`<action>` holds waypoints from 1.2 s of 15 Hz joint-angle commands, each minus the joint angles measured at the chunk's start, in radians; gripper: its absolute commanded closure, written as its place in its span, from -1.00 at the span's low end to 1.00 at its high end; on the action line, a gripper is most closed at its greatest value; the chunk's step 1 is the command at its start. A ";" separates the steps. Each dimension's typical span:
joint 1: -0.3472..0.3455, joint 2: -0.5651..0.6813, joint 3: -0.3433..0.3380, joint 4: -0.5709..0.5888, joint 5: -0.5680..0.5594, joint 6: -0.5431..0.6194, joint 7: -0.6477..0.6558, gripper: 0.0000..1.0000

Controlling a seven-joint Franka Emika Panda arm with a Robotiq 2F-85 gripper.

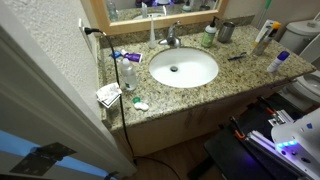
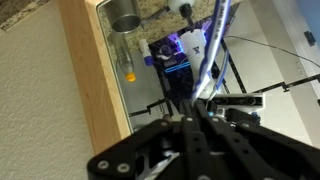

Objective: Put the toothbrush in the metal cup

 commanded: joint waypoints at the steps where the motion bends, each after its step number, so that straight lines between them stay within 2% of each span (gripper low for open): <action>1: 0.001 0.002 0.006 0.000 0.001 0.000 0.000 0.89; 2: 0.001 0.004 0.010 0.000 0.001 0.000 0.000 0.97; 4: 0.001 0.040 -0.025 0.017 -0.028 -0.034 0.044 0.97; 9: 0.065 0.056 -0.156 0.036 -0.202 -0.176 0.196 0.97; 11: 0.084 0.039 -0.190 -0.008 -0.243 -0.252 0.215 0.97; 15: 0.083 0.028 -0.207 -0.102 -0.226 -0.328 0.233 0.97; 18: 0.068 0.015 -0.193 -0.101 -0.220 -0.304 0.238 0.89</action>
